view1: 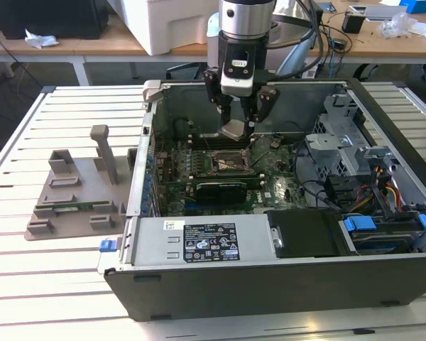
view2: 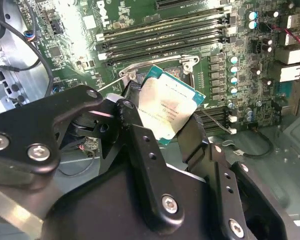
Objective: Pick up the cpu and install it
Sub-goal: 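Place the cpu into insertion slot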
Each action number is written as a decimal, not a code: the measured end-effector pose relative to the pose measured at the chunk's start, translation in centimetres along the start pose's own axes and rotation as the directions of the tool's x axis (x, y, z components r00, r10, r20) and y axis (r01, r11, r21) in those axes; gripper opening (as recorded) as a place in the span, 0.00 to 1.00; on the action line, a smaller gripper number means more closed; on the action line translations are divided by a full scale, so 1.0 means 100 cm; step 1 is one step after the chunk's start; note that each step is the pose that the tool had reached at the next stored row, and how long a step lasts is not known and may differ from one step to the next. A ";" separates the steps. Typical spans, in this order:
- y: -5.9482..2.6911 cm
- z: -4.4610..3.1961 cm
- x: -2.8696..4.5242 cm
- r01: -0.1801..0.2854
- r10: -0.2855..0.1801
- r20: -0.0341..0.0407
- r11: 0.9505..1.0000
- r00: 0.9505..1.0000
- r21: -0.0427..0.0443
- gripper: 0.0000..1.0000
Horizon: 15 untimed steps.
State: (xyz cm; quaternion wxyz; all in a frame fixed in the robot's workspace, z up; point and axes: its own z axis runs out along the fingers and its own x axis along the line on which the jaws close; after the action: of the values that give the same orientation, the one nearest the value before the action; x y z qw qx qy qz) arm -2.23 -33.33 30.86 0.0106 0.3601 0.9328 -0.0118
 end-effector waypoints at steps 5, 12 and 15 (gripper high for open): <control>0.0000 0.0000 0.0000 -0.066 0.066 0.000 0.998 0.998 0.002 0.55; 0.0000 0.0000 0.0000 -0.147 0.147 -0.001 0.989 0.989 0.005 0.55; 0.0000 0.0000 0.0000 -0.185 0.185 -0.002 0.983 0.983 0.006 0.55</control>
State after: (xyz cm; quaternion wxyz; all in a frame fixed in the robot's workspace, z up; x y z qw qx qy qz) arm -2.23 -33.33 30.86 0.0096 0.4455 0.8952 -0.0132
